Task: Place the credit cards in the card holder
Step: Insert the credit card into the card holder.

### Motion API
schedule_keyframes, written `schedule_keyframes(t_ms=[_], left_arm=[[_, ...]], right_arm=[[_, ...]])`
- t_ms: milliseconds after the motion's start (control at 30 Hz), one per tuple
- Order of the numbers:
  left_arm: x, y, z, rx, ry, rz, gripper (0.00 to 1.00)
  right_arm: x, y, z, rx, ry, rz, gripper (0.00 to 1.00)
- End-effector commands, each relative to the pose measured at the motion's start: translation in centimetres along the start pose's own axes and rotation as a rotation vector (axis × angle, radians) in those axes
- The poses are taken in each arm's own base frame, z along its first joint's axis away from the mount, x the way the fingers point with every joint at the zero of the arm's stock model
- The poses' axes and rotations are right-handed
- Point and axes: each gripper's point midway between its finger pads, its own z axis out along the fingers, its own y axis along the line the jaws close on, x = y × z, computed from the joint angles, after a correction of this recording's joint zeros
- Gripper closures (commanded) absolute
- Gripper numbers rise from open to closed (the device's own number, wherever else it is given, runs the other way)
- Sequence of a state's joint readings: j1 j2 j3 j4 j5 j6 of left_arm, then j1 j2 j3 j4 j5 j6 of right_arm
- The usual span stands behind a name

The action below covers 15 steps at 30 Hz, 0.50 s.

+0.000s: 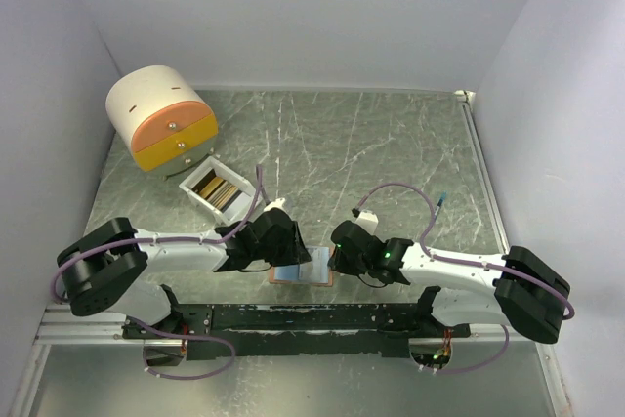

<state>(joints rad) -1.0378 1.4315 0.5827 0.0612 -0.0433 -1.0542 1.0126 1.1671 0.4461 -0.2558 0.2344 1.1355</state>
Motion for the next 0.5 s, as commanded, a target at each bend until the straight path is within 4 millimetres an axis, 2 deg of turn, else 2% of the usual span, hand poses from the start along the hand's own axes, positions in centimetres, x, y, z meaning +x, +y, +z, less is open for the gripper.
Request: schedule_keyframes(t_ms=[0, 300, 467], left_arm=[[-0.1, -2.3, 0.4, 0.077, 0.015, 0.008, 0.51], [-0.4, -3.7, 0.8, 0.126, 0.013, 0.010, 0.52], [0.0, -3.7, 0.7, 0.133, 0.023, -0.008, 0.53]], right_arm=[[-0.3, 0.0, -0.1, -0.011, -0.015, 0.005, 0.76], [0.0, 0.3, 0.5, -0.011, 0.003, -0.007, 0.77], [-0.1, 0.1, 0.6, -0.005, -0.009, -0.007, 0.77]])
